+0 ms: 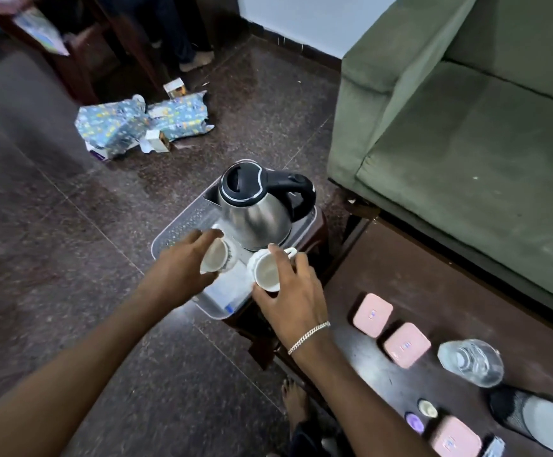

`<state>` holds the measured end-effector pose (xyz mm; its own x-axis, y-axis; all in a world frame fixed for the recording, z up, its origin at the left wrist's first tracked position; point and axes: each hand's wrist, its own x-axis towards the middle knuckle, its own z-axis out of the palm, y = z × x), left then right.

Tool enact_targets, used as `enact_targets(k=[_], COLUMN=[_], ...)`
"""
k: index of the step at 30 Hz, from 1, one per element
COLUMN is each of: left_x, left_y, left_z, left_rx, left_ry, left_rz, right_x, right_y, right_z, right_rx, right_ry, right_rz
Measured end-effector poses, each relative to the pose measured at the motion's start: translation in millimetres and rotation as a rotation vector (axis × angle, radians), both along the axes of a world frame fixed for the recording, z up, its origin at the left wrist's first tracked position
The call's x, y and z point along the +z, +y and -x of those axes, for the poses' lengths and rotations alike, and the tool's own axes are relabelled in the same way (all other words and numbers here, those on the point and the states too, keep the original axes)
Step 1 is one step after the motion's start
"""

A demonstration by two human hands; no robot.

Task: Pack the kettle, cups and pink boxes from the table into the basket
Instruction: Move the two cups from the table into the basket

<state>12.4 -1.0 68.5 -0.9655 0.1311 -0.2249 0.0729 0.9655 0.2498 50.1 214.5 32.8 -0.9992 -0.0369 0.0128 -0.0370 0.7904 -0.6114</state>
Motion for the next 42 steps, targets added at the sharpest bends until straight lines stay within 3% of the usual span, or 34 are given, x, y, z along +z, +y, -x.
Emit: enact_targets(k=[6,12,26,42], left_x=[-34,-72,-96,-92], left_y=[-38,-49,-57,-54], left_z=[56,87,106,85], left_rx=[-0.046,-0.028,-0.112,-0.005], left_ry=[-0.055,-0.102,-0.059,0.013], left_rz=[0.046,0.021,-0.045,-0.031], right_x=[-29,-58,-77,-71], right_y=[-41,-55,-68,-69], right_z=[33,46,50,48], right_rx=[-0.017,-0.042,-0.074,-0.060], right_ry=[-0.037,-0.048,-0.151,-0.160], right_rz=[-0.217,-0.311,-0.403,-0.440])
